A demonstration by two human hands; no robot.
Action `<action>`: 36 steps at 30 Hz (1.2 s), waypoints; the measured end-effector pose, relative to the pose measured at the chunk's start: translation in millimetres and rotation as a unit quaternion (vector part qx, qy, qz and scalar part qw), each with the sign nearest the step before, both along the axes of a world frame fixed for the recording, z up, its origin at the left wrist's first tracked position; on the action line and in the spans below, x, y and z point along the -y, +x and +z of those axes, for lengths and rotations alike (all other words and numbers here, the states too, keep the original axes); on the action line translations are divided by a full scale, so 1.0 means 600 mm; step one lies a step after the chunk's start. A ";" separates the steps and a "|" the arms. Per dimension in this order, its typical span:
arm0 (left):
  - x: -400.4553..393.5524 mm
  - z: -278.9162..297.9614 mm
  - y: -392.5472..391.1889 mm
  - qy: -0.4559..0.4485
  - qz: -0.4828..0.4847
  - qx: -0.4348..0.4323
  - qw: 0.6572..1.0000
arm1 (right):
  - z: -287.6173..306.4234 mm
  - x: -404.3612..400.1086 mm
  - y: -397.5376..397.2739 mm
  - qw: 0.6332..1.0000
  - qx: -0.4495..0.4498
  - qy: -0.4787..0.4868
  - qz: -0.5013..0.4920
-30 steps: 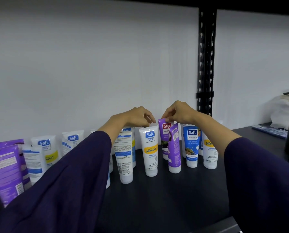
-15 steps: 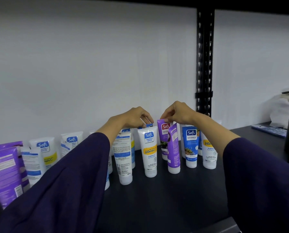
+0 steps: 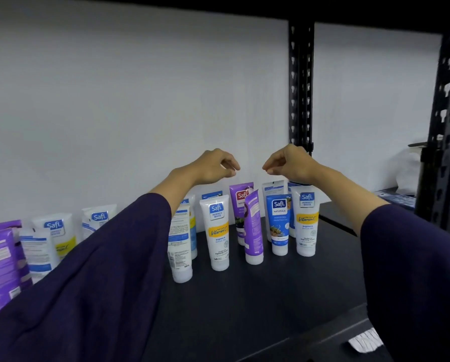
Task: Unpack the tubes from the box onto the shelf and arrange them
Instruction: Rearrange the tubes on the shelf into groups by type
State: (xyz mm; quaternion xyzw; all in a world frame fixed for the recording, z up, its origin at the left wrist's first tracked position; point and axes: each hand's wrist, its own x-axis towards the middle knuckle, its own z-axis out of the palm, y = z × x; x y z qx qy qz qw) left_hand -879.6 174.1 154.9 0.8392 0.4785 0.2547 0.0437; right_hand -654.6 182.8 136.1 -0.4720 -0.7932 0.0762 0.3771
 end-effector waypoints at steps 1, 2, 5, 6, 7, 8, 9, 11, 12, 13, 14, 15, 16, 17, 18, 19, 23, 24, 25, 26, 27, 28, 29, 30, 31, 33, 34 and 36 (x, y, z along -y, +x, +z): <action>0.002 0.003 0.015 0.002 -0.010 -0.001 1.000 | 0.000 0.002 0.014 1.000 0.009 -0.001 -0.012; 0.003 0.004 0.031 0.001 -0.018 -0.003 1.000 | -0.002 0.005 0.027 1.000 0.016 -0.003 -0.024; -0.001 0.000 0.080 -0.008 -0.034 -0.011 0.999 | -0.010 0.008 0.063 0.998 0.021 -0.004 -0.059; -0.005 -0.003 0.096 -0.013 -0.036 -0.012 0.999 | -0.012 0.008 0.073 0.997 0.020 -0.003 -0.070; -0.008 -0.006 0.109 -0.017 -0.037 -0.012 0.999 | -0.014 0.008 0.081 0.997 0.018 -0.004 -0.079; -0.011 -0.009 0.122 -0.021 -0.037 -0.014 0.999 | -0.016 0.007 0.088 0.996 0.017 -0.006 -0.086; -0.014 -0.012 0.134 -0.026 -0.037 -0.016 0.999 | -0.017 0.005 0.094 0.996 0.017 -0.010 -0.090; -0.022 -0.018 0.151 -0.036 -0.035 -0.028 0.998 | -0.020 -0.002 0.104 0.995 0.022 -0.026 -0.091; -0.026 -0.021 0.157 -0.039 -0.034 -0.036 0.998 | -0.022 -0.006 0.107 0.995 0.025 -0.039 -0.089; -0.030 -0.024 0.161 -0.041 -0.033 -0.044 0.998 | -0.023 -0.010 0.110 0.995 0.027 -0.053 -0.086; -0.034 -0.027 0.163 -0.042 -0.029 -0.052 0.997 | -0.024 -0.013 0.112 0.994 0.028 -0.065 -0.083; -0.038 -0.029 0.164 -0.040 -0.026 -0.059 0.997 | -0.026 -0.017 0.113 0.994 0.030 -0.074 -0.080; -0.041 -0.030 0.164 -0.036 -0.026 -0.063 0.997 | -0.027 -0.020 0.113 0.993 0.032 -0.081 -0.078; -0.044 -0.030 0.164 -0.030 -0.030 -0.066 0.997 | -0.028 -0.022 0.113 0.993 0.030 -0.085 -0.074; -0.046 -0.029 0.163 -0.026 -0.038 -0.067 0.997 | -0.029 -0.023 0.113 0.993 0.026 -0.089 -0.069; -0.048 -0.028 0.162 -0.023 -0.047 -0.066 0.996 | -0.030 -0.025 0.113 0.993 0.020 -0.093 -0.064; -0.052 -0.026 0.157 -0.022 -0.067 -0.060 0.996 | -0.030 -0.029 0.116 0.993 0.004 -0.110 -0.042; -0.052 -0.027 0.156 -0.024 -0.068 -0.059 0.996 | -0.030 -0.030 0.117 0.993 0.006 -0.114 -0.037; -0.052 -0.027 0.154 -0.027 -0.068 -0.058 0.996 | -0.030 -0.030 0.116 0.992 0.008 -0.118 -0.033; -0.052 -0.028 0.154 -0.032 -0.068 -0.057 0.996 | -0.030 -0.029 0.116 0.992 0.010 -0.121 -0.030; -0.052 -0.029 0.154 -0.038 -0.067 -0.054 0.996 | -0.030 -0.029 0.115 0.992 0.012 -0.123 -0.030; -0.051 -0.030 0.154 -0.043 -0.064 -0.048 0.996 | -0.030 -0.029 0.115 0.992 0.014 -0.124 -0.031; -0.050 -0.031 0.155 -0.045 -0.059 -0.039 0.997 | -0.030 -0.030 0.114 0.991 0.013 -0.127 -0.034; -0.049 -0.032 0.157 -0.046 -0.053 -0.028 0.997 | -0.029 -0.030 0.114 0.990 0.012 -0.133 -0.036; -0.049 -0.033 0.158 -0.048 -0.046 -0.016 0.998 | -0.029 -0.031 0.113 0.989 0.010 -0.143 -0.036; -0.049 -0.034 0.161 -0.052 -0.037 0.001 0.998 | -0.031 -0.034 0.113 0.987 0.005 -0.159 -0.038; -0.049 -0.035 0.162 -0.053 -0.037 0.005 0.998 | -0.032 -0.036 0.115 0.986 0.002 -0.161 -0.038; -0.050 -0.035 0.166 -0.057 -0.043 0.012 0.997 | -0.035 -0.039 0.120 0.987 -0.001 -0.159 -0.035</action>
